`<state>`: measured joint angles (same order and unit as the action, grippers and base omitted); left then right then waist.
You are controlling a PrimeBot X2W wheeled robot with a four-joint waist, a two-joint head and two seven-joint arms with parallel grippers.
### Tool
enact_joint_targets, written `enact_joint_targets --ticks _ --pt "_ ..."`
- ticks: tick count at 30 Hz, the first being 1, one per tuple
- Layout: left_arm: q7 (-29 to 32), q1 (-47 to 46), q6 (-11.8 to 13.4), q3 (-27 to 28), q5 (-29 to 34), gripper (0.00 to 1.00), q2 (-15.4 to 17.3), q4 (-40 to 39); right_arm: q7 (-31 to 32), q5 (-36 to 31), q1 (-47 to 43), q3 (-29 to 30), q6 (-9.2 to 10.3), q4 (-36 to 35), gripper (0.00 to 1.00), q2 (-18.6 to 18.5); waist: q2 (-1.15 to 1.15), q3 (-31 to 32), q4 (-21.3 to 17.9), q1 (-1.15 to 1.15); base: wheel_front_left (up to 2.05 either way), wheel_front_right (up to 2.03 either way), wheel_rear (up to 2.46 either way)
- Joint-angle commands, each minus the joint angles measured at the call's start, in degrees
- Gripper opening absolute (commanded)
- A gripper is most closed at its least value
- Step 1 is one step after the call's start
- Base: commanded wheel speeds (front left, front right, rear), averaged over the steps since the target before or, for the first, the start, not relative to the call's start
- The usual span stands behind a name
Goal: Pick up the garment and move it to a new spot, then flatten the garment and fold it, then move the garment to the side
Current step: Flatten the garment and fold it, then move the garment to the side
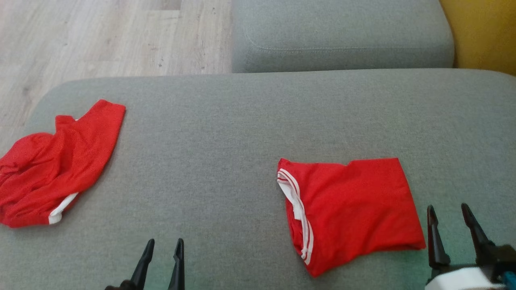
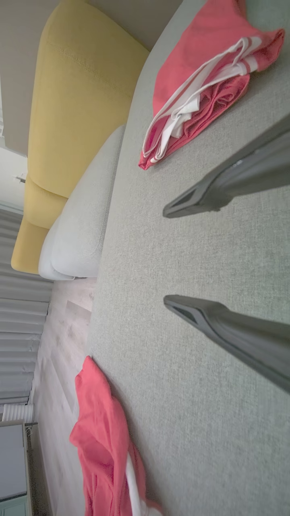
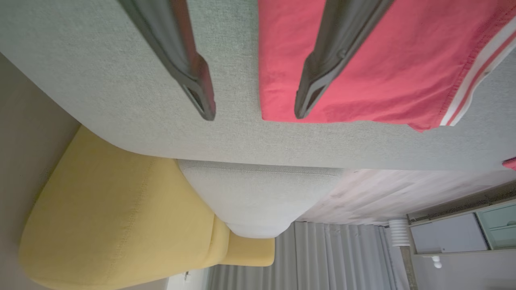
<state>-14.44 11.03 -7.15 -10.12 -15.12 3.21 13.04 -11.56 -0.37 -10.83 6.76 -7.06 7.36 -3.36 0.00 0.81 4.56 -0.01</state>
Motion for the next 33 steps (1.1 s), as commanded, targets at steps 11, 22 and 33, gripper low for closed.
enact_joint_targets --ticks 11,22,33 --pt "-0.6 -1.9 -0.3 1.9 0.3 1.00 -0.3 -1.3 -3.4 -1.8 1.0 0.0 -0.43 3.9 1.00 0.4 0.00 1.1 1.1 0.01 0.00 0.00 0.00" --pt "-0.6 -2.6 -0.3 1.9 1.1 1.00 -0.3 -2.1 -2.9 5.8 4.0 -1.7 -0.43 4.7 1.00 0.5 0.00 0.3 0.3 0.01 0.00 0.00 0.00" --pt "-0.6 -4.2 -0.3 -0.4 1.0 1.00 0.0 -1.3 31.2 16.3 18.5 -2.8 -0.43 6.9 1.00 -5.2 0.00 -3.0 0.8 0.01 0.00 0.00 0.00"
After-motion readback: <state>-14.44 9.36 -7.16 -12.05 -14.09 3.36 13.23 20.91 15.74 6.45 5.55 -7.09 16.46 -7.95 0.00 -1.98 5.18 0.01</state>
